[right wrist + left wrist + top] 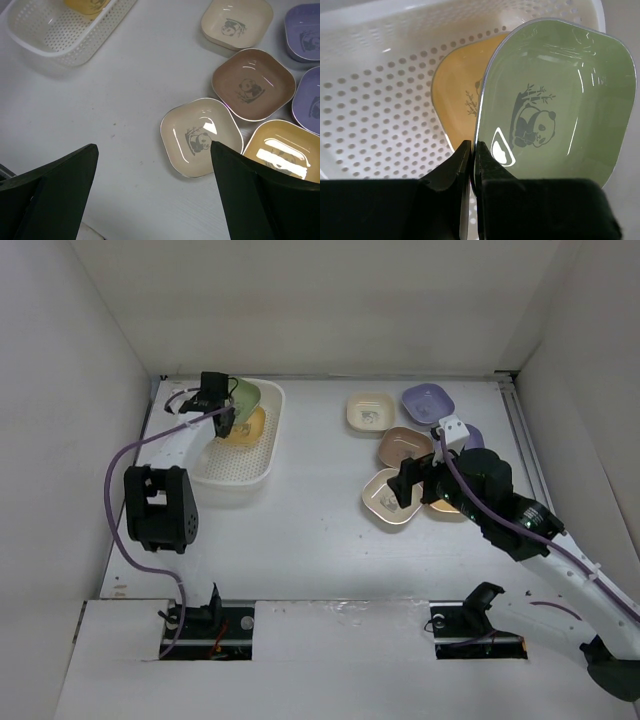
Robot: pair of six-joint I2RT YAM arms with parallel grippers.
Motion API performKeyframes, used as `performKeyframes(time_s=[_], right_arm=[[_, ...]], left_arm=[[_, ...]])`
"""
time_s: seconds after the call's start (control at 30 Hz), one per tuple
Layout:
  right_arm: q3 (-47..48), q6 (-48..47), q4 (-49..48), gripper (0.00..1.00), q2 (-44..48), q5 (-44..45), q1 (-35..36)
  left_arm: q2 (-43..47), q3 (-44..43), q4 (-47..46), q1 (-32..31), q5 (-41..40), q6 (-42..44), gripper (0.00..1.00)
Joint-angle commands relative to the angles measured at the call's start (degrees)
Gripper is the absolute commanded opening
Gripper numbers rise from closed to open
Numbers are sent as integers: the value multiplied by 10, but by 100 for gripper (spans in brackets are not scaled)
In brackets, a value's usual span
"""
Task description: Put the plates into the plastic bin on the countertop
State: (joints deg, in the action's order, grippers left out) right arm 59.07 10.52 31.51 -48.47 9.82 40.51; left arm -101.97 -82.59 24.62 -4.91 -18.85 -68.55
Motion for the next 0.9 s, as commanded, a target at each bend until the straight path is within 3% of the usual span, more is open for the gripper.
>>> performKeyframes(time_s=[0.0, 0.17, 0.37, 0.47, 0.5, 0.53, 0.57, 0.7, 0.77, 0.87], right_arm=[[0, 1, -36, 100, 4, -13, 2], [0, 1, -36, 100, 4, -19, 2], [0, 1, -36, 100, 9, -19, 2], [0, 1, -36, 100, 9, -25, 2], [0, 1, -31, 100, 9, -25, 2], [0, 1, -31, 100, 16, -25, 2], [0, 1, -31, 100, 16, -25, 2], [0, 1, -31, 100, 23, -15, 2], [5, 1, -26, 100, 23, 0, 2], [10, 1, -12, 100, 23, 53, -3]], left_arm=[[-32, -48, -2, 0, 5, -72, 0], [-71, -72, 6, 0, 25, -90, 0], [-64, -21, -25, 0, 30, -108, 0], [-52, -21, -39, 0, 36, -95, 60], [-41, -21, -39, 0, 43, -90, 89], [-41, -21, -34, 0, 43, -90, 89], [-24, -21, -34, 0, 37, -90, 99], [26, -21, -40, -21, 15, -71, 100], [41, -35, -48, -41, 5, -6, 100], [46, -57, -98, -121, 14, 131, 100]])
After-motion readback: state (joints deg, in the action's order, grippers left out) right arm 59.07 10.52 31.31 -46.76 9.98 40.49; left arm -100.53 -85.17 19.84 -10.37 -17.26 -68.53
